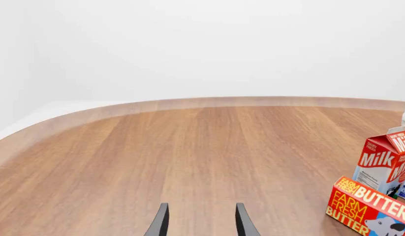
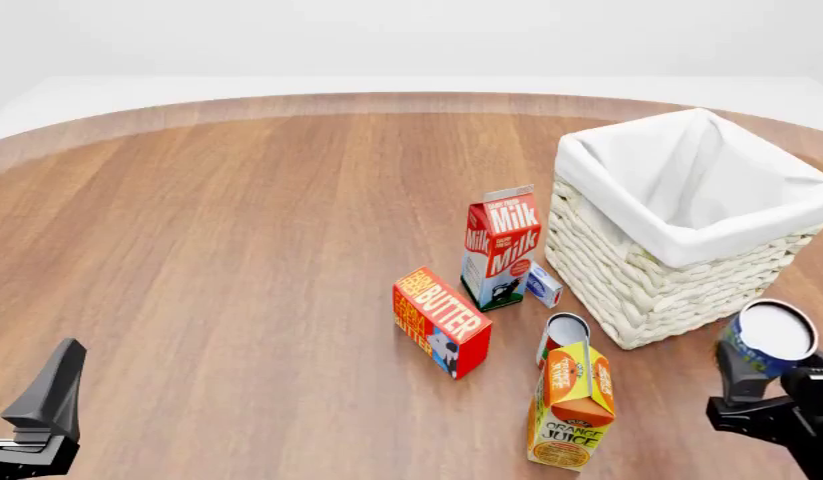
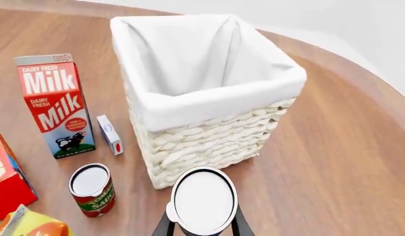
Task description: Pick up the alphabet soup, and put it in the basket.
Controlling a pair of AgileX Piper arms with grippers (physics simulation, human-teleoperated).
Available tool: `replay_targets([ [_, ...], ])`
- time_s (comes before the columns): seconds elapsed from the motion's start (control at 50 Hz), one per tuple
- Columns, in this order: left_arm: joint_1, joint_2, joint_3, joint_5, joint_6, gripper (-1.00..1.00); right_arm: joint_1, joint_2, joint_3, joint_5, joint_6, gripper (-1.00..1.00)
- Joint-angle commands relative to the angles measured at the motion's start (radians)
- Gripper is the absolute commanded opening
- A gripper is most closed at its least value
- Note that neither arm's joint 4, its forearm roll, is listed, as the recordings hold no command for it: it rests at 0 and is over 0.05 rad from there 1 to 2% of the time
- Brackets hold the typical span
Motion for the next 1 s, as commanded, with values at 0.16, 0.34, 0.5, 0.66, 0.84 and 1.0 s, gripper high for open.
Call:
replay_targets([
  [0.16,0.0,0.0,0.0,0.0,0.0,1.0,0.006,-0.05,0.0,-0.014,-0.007,-1.0],
  [0.34,0.0,0.0,0.0,0.0,0.0,1.0,0.018,-0.068,0.0,-0.016,-0.012,-1.0],
  [0.5,0.0,0.0,0.0,0.0,0.0,1.0,0.022,-0.09,-0.011,-0.011,-0.022,-1.0],
  [0.66,0.0,0.0,0.0,0.0,0.0,1.0,0.024,-0.115,-0.045,0.018,-0.03,-1.0],
  [0.84,0.0,0.0,0.0,0.0,0.0,1.0,0.024,-0.148,-0.075,0.056,-0.036,-1.0],
  [1.0,0.0,0.0,0.0,0.0,0.0,1.0,0.024,-0.186,-0.112,0.108,-0.041,-1.0],
])
